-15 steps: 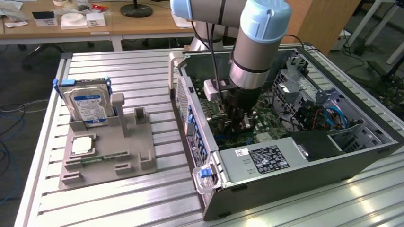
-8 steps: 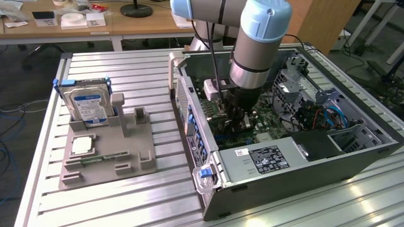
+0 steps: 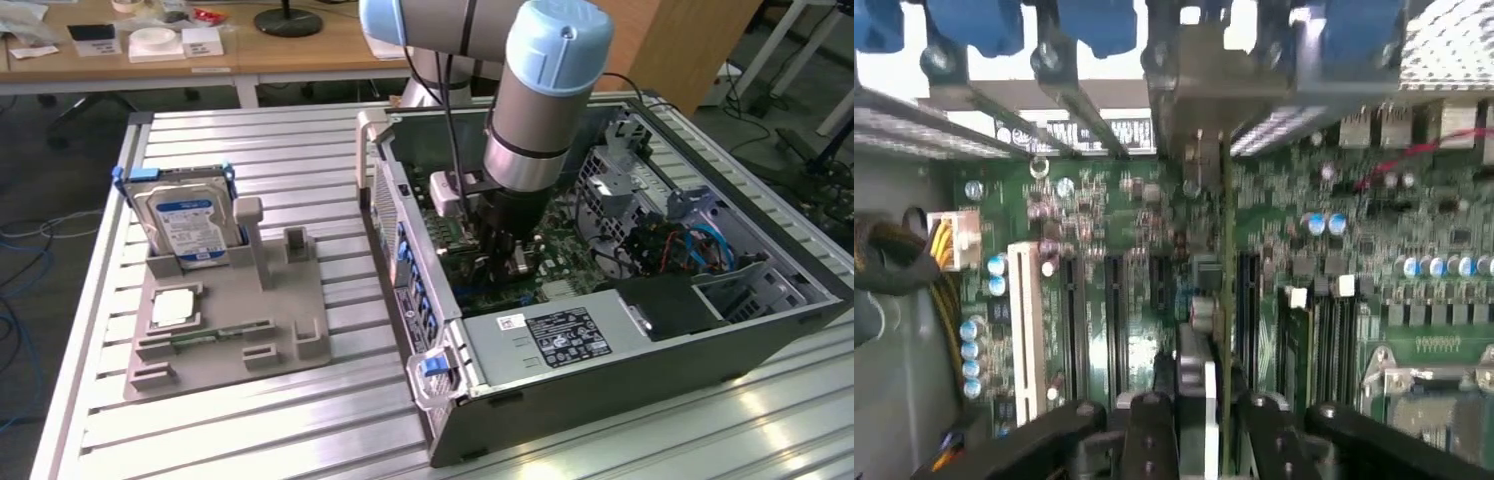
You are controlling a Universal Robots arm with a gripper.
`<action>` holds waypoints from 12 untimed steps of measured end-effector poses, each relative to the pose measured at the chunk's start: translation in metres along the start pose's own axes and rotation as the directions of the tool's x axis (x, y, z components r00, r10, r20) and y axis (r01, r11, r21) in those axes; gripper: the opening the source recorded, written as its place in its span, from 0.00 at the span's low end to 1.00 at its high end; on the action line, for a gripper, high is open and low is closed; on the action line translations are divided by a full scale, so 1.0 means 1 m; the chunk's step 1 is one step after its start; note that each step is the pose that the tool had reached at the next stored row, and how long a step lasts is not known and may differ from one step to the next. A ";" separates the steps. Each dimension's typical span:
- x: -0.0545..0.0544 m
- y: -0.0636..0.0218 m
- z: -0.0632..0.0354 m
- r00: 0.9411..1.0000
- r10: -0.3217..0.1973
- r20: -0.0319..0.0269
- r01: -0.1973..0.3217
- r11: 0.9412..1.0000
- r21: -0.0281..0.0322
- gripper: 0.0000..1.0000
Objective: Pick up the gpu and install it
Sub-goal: 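Insert the gpu into the slot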
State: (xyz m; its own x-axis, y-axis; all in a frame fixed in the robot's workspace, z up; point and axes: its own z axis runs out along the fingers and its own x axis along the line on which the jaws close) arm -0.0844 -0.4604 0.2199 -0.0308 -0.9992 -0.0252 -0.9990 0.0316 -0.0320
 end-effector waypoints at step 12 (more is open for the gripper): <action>0.000 0.0002 0.0037 1.000 0.000 -0.001 0.000 1.000 -0.001 0.34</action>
State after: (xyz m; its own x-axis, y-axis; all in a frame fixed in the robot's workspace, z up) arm -0.0845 -0.4602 0.2162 -0.0307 -0.9992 -0.0239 -0.9990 0.0315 -0.0314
